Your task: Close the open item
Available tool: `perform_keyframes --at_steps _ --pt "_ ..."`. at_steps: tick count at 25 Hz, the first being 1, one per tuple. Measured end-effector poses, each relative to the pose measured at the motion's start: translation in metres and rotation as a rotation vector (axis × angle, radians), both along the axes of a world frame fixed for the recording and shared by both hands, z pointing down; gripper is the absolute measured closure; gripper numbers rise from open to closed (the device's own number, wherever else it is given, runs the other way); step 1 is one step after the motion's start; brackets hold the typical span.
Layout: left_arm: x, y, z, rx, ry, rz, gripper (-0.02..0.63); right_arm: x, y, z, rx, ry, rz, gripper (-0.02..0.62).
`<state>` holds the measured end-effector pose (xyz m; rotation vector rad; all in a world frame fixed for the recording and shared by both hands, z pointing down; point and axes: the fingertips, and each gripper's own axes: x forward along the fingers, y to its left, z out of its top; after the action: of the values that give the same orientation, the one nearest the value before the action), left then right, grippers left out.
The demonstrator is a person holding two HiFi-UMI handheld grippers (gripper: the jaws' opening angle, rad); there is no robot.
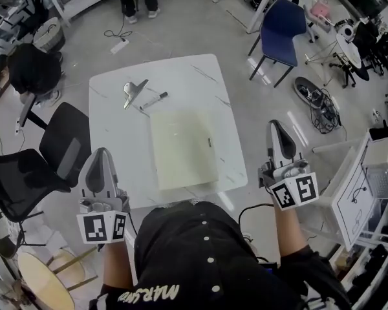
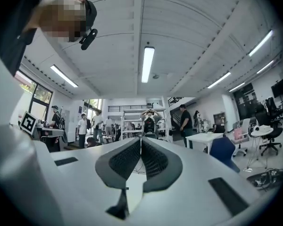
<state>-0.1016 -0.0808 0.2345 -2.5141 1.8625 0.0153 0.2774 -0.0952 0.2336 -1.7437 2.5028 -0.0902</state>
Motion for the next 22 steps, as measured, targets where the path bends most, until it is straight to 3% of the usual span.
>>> perform_keyframes --at_steps 5,12,22 --pt "-0.02 0.01 -0.011 0.03 -0.003 -0.044 0.588 0.019 0.013 -0.022 0.065 0.005 0.075 0.563" --pt "-0.046 0.026 -0.016 0.044 0.008 -0.104 0.588 0.027 0.022 -0.024 0.082 0.028 0.117 0.563" --pt "-0.04 0.033 -0.024 0.059 -0.02 -0.084 0.588 0.01 0.025 -0.023 0.083 0.033 0.097 0.569"
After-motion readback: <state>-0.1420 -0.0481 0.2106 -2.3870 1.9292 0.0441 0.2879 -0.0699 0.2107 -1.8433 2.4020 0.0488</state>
